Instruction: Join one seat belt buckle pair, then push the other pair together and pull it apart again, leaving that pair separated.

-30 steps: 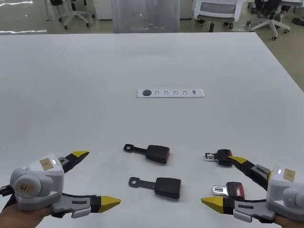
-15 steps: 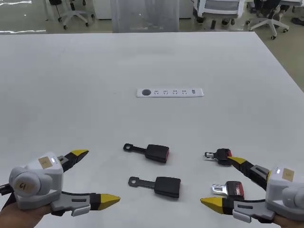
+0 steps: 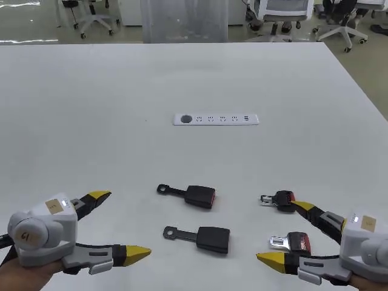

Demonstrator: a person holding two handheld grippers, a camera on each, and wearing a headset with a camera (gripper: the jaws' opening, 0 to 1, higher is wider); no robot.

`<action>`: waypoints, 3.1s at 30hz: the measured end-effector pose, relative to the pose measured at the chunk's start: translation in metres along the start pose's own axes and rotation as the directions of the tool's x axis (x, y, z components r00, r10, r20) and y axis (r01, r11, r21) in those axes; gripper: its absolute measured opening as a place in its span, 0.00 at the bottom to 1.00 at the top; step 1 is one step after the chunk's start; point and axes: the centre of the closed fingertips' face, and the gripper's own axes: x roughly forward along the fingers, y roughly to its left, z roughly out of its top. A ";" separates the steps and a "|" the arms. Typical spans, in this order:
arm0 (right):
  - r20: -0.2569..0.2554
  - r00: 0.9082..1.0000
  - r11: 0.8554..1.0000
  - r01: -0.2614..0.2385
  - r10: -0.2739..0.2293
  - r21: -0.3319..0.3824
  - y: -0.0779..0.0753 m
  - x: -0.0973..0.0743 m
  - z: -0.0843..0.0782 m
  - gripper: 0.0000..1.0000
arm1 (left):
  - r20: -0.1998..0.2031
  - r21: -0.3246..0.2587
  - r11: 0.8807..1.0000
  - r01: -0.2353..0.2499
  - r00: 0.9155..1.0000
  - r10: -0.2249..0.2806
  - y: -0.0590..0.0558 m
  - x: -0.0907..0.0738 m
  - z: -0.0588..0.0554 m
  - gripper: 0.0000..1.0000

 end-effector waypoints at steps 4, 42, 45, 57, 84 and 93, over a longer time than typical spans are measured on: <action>-0.002 1.000 1.000 0.000 0.000 0.000 0.000 -0.001 -0.001 0.88 | -0.001 -0.002 1.000 -0.001 1.000 0.001 0.001 0.000 0.000 0.96; -0.029 1.000 1.000 0.005 -0.005 0.005 -0.005 -0.005 -0.008 0.86 | -0.007 0.000 1.000 0.006 1.000 -0.006 -0.011 0.003 0.009 0.94; -0.032 0.999 1.000 0.005 -0.005 0.003 -0.006 -0.006 -0.009 0.85 | -0.009 0.001 1.000 0.010 1.000 -0.010 -0.011 0.004 0.009 0.93; -0.057 0.998 1.000 0.012 -0.011 0.005 -0.009 -0.007 -0.018 0.84 | -0.014 -0.002 1.000 0.030 0.999 -0.030 -0.017 0.014 0.005 0.93; -0.149 0.988 0.999 0.033 -0.034 -0.008 -0.027 -0.028 -0.048 0.79 | -0.079 0.043 0.989 0.143 0.987 -0.140 -0.050 0.059 -0.004 0.89; -0.192 0.981 0.999 0.032 -0.033 -0.010 -0.037 -0.035 -0.065 0.77 | -0.112 0.055 0.982 0.178 0.979 -0.171 -0.062 0.076 -0.009 0.88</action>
